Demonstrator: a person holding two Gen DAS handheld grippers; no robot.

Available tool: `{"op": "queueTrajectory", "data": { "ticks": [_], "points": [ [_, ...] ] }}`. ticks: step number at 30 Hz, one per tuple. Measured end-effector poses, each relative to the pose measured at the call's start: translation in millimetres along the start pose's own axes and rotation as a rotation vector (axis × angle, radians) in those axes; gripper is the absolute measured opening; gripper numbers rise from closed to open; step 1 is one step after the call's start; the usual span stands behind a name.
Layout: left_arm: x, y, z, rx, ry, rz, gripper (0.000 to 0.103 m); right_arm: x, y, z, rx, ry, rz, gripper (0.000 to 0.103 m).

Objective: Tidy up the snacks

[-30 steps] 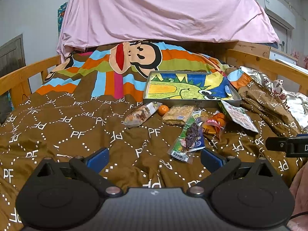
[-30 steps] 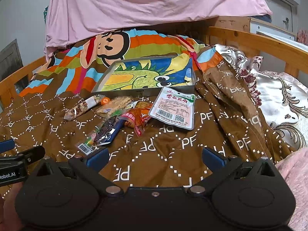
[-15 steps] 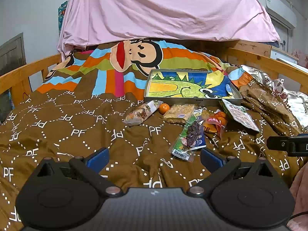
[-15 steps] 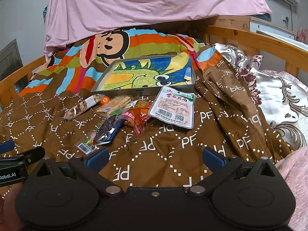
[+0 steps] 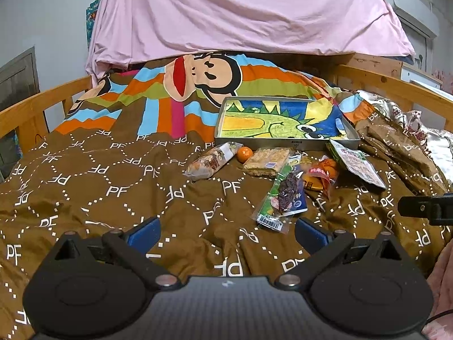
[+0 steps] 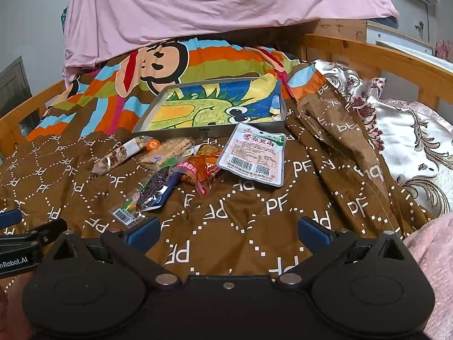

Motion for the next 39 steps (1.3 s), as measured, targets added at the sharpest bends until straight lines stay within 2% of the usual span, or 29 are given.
{"op": "queueTrajectory", "data": {
  "ticks": [4,8,12,17,20,27,30,34,37,39],
  "points": [
    [1.2,2.8,1.0,-0.011,0.008,0.003,0.103,-0.5,4.3,-4.1,-0.041,0.014,-0.009,0.102],
    [-0.5,6.4,3.6,-0.026,-0.001,-0.026,0.103,1.0,8.1,2.5,-0.077,0.031,-0.004,0.102],
    [-2.6,10.9,8.9,-0.019,-0.020,-0.040,0.103,1.1,11.7,6.9,-0.088,0.036,0.024,0.102],
    [-1.4,23.3,15.3,-0.051,-0.017,-0.019,0.103,-0.8,20.7,14.7,-0.093,0.035,0.070,0.102],
    [-0.5,31.4,20.5,-0.060,-0.014,-0.006,0.103,-0.2,26.8,20.6,-0.080,0.029,0.090,0.102],
    [7.6,51.9,44.7,-0.060,0.000,-0.001,0.103,16.5,38.7,44.2,0.032,0.009,0.167,0.102],
    [15.7,63.9,54.9,-0.064,0.012,-0.016,0.103,28.5,54.0,59.9,0.065,0.006,0.164,0.102],
    [30.6,81.5,64.1,-0.076,0.052,-0.050,0.103,48.6,86.4,74.9,0.039,0.031,0.196,0.102],
    [41.2,96.6,65.9,-0.104,0.108,-0.079,0.103,58.3,112.0,83.6,0.019,0.005,0.156,0.102],
    [46.4,105.8,63.4,-0.126,0.146,-0.094,0.103,63.8,129.8,85.9,-0.020,0.019,0.172,0.102]
  ]
}}
Point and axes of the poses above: each gripper's, at about its wrist camera, not at the fingertips, and y roughly the way its jaws point, x to its right, z to its top, the point moved 2 cm from there along y, roughly the way its jaws point, and after that the axes turned 9 degrees about -y, right-handed, at the moved point
